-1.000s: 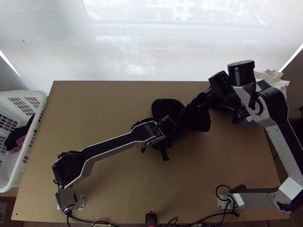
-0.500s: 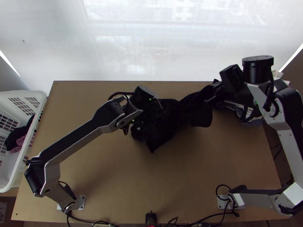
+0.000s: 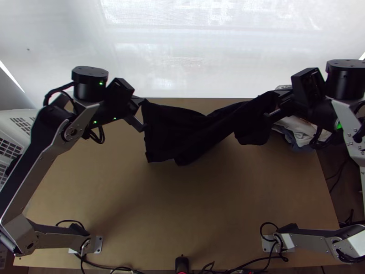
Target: Fold the t-shirt
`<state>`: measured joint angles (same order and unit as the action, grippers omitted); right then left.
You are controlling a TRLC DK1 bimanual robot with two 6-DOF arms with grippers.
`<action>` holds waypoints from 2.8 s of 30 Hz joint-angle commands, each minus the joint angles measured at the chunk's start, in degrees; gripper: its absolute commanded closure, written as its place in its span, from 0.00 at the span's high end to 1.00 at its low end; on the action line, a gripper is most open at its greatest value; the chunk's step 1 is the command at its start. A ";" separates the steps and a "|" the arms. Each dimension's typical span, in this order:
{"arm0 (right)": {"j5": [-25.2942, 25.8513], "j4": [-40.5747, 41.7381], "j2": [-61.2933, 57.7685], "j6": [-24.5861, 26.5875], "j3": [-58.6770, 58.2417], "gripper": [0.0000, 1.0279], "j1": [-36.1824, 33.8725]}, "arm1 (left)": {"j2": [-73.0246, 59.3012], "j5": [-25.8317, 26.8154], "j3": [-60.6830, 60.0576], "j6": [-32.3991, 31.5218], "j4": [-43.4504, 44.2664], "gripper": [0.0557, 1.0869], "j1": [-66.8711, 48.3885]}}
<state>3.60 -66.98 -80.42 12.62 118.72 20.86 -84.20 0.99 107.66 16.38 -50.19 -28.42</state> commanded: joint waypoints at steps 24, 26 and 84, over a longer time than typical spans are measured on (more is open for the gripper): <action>5.11 -1.75 9.67 9.88 13.82 0.03 1.02 | 16.88 -9.26 20.22 -5.92 -9.40 0.03 4.26; 5.11 -2.63 11.08 9.88 13.82 0.03 1.29 | 18.11 -9.17 20.22 -6.80 -13.70 0.03 1.97; 1.15 26.64 -6.50 2.41 -31.26 0.03 0.76 | -9.22 20.45 -32.33 -11.90 4.93 0.78 5.57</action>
<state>4.69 -40.34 -86.06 15.44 87.48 21.82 -92.12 16.05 68.25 8.64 -27.62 -19.18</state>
